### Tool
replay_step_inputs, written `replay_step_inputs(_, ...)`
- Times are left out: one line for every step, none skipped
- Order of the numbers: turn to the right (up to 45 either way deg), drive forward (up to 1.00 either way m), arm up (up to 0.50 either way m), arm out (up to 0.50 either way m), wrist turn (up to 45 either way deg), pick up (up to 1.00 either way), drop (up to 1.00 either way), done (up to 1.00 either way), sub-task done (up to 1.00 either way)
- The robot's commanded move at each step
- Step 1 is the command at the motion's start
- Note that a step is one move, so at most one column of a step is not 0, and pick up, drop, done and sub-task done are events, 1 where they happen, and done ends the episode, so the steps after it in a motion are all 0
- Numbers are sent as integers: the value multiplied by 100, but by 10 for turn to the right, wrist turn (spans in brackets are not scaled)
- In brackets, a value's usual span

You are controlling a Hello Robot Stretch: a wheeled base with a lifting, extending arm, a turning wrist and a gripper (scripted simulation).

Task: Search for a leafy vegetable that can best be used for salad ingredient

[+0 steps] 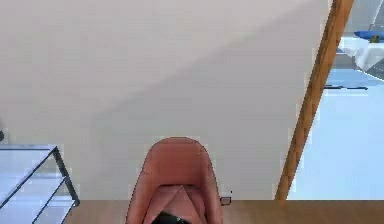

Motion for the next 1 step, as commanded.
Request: replay_step_inputs(450, 0, 0, 0, 0, 0, 0, 0, 0)
